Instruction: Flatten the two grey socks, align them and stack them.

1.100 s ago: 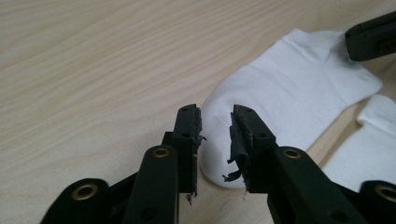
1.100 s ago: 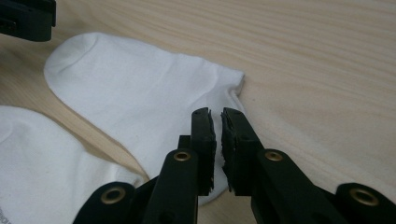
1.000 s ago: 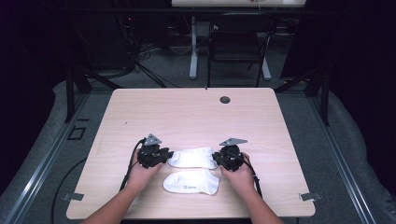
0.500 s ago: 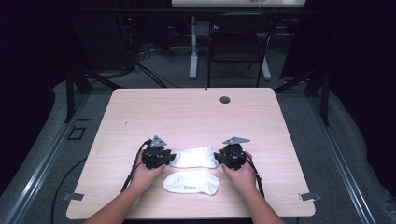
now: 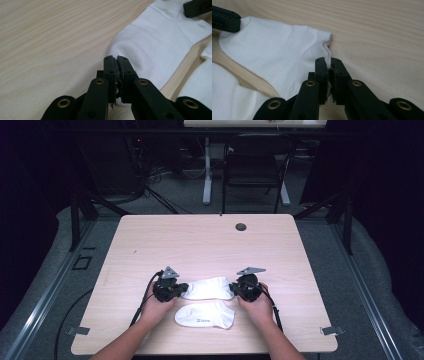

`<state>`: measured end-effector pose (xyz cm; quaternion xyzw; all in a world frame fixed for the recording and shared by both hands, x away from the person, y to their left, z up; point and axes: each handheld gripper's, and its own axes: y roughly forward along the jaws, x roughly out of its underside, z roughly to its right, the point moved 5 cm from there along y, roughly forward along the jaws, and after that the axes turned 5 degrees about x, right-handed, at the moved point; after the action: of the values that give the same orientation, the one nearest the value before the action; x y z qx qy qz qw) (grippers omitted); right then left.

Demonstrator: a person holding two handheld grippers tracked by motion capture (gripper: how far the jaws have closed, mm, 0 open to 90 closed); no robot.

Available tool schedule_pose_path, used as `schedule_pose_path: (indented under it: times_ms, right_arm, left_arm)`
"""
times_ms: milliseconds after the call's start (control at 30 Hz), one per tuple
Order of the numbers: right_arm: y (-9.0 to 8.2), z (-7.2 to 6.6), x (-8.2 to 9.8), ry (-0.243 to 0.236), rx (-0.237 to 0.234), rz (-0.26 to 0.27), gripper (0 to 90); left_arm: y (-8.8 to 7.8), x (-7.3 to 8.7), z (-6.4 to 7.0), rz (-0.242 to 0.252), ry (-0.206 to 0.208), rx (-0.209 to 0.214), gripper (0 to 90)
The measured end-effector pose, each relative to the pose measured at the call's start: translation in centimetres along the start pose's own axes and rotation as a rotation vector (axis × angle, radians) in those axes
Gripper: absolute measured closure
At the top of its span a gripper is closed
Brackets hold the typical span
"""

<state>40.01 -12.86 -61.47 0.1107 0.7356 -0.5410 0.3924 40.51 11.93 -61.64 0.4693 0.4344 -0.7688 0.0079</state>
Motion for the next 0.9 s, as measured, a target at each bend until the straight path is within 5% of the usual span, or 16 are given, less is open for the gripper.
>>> schedule_pose_path:
  times_ms: [333, 900]
  right_arm:
    - [-0.3, 0.1, -0.1, 0.010, -0.006, -0.005, 86.4]
    - [-2.3, -1.0, -1.5, 0.020, -0.046, 0.085, 86.6]
  left_arm:
    - [0.0, 0.0, 0.0, 0.010, -0.014, -0.001, 87.3]
    - [-1.3, -1.1, 0.7, 0.058, -0.016, 0.028, 87.5]
